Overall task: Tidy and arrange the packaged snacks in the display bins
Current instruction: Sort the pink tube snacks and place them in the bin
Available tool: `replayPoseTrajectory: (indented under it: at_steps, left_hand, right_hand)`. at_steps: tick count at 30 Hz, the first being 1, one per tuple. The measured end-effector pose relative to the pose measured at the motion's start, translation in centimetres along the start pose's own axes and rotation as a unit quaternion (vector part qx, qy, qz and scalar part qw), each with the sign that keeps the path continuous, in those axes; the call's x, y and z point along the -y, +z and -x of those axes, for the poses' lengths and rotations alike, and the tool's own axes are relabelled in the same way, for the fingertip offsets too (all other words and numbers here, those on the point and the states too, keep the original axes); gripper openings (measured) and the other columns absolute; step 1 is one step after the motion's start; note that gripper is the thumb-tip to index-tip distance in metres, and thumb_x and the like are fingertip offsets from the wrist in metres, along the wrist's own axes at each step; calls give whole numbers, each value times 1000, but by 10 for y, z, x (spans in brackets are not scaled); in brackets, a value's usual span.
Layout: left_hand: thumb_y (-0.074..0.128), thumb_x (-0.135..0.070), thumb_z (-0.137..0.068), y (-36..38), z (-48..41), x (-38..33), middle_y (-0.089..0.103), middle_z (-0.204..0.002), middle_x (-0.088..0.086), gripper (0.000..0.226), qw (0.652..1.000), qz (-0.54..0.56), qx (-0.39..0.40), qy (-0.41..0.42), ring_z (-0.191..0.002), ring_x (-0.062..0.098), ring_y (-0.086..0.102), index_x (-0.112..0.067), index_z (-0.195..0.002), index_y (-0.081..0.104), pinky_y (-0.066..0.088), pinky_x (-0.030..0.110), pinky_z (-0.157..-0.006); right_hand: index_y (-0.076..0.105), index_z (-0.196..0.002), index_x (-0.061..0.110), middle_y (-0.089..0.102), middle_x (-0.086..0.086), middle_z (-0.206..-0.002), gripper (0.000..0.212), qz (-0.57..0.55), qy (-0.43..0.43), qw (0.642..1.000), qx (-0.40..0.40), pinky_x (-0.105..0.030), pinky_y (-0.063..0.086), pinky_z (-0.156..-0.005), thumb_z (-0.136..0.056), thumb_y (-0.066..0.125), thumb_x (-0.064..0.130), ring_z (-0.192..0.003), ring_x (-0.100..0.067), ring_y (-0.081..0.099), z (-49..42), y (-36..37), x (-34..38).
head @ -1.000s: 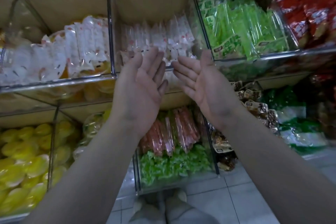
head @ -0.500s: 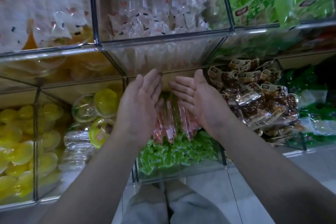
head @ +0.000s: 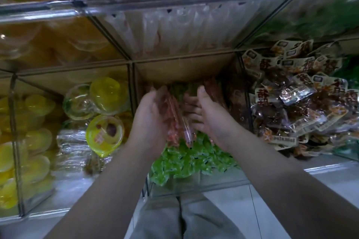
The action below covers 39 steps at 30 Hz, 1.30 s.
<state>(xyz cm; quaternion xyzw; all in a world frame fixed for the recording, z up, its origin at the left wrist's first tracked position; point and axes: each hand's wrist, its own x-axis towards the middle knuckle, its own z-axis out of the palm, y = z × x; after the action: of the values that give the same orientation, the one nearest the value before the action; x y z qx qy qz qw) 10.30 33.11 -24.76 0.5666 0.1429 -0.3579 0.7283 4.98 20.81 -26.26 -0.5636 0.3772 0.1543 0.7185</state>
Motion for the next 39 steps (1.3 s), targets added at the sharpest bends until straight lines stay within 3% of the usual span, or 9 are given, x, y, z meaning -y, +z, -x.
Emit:
replayPoseTrajectory:
  at_steps: [4, 7, 10, 16, 20, 25, 30, 35, 39]
  left_hand:
    - [22, -46, -102, -6, -16, 12, 75, -93, 3, 50, 997, 48, -5, -56, -82, 13, 72, -19, -105, 65, 50, 31, -68]
    - [24, -51, -101, -7, -21, 21, 75, -96, 3, 52, 996, 43, -20, -81, -87, 14, 72, -20, -107, 65, 49, 36, -75]
    - [27, -54, -100, -6, -27, 25, 76, -97, 3, 53, 993, 54, -39, -99, -93, 18, 71, -19, -113, 65, 49, 41, -87]
    - [32, -46, -103, -10, -30, 19, 76, -86, -1, 42, 990, 41, -41, -126, -76, 16, 72, -22, -108, 66, 52, 32, -61]
    - [35, -38, -103, -9, -27, 18, 73, -101, 2, 36, 990, 5, -43, -134, -87, 22, 67, -20, -114, 65, 49, 33, -60]
    - [33, -31, -104, -13, -15, 21, 71, -100, 10, 37, 992, -20, -13, -123, -79, 21, 69, -13, -118, 63, 53, 30, -54]
    - [36, -27, -104, -16, 1, 19, 70, -86, 6, 33, 992, -56, 36, -111, -70, 20, 65, -12, -116, 62, 52, 37, -66]
    - [35, -10, -102, -18, 20, 0, 72, -101, 12, 30, 994, -54, 75, -53, -83, 19, 68, -6, -115, 62, 55, 35, -73]
    - [36, -5, -102, -10, 42, -27, 75, -87, 5, 32, 996, -37, 75, -12, -72, 13, 71, -13, -110, 65, 57, 28, -61]
  right_hand:
    - [45, -143, 27, 51, -1, -143, 141, 68, 72, 995, -13, -49, 38, -110, -27, 35, 106, -126, -22, 53, -15, 9, -11]
    - [46, -142, 29, 49, 0, -145, 151, 106, 75, 991, -33, -51, 34, -111, -14, 33, 108, -132, -23, 47, -29, 14, -22]
    - [50, -139, 26, 54, -3, -141, 134, 117, 64, 990, -43, -49, 37, -110, -31, 29, 105, -129, -25, 51, -35, 20, -21]
    - [48, -140, 22, 55, -5, -139, 71, 84, 63, 994, -25, -47, 43, -106, -88, 41, 69, -123, -26, 55, -41, 28, -14]
    - [54, -130, 24, 65, 1, -115, 30, 61, 21, 998, 5, -24, 52, -78, -101, 48, 30, -100, -14, 63, -35, 27, -19]
    - [45, -139, 23, 67, -1, -101, 40, 51, -20, 998, 11, -40, 55, -71, -101, 47, 11, -86, -26, 67, -23, 20, -30]
    - [50, -135, 30, 66, 4, -70, 38, 59, -43, 997, 9, -24, 48, -52, -101, 49, 12, -61, -10, 61, -3, 19, -29]
    - [58, -131, 23, 68, -3, -87, 34, 53, -98, 993, 35, -24, 55, -64, -99, 54, 13, -76, -15, 65, 29, 13, -7]
    - [56, -134, 28, 71, -3, -95, 40, 32, -133, 989, 56, -28, 55, -70, -97, 56, 12, -81, -14, 69, 61, 11, 19]
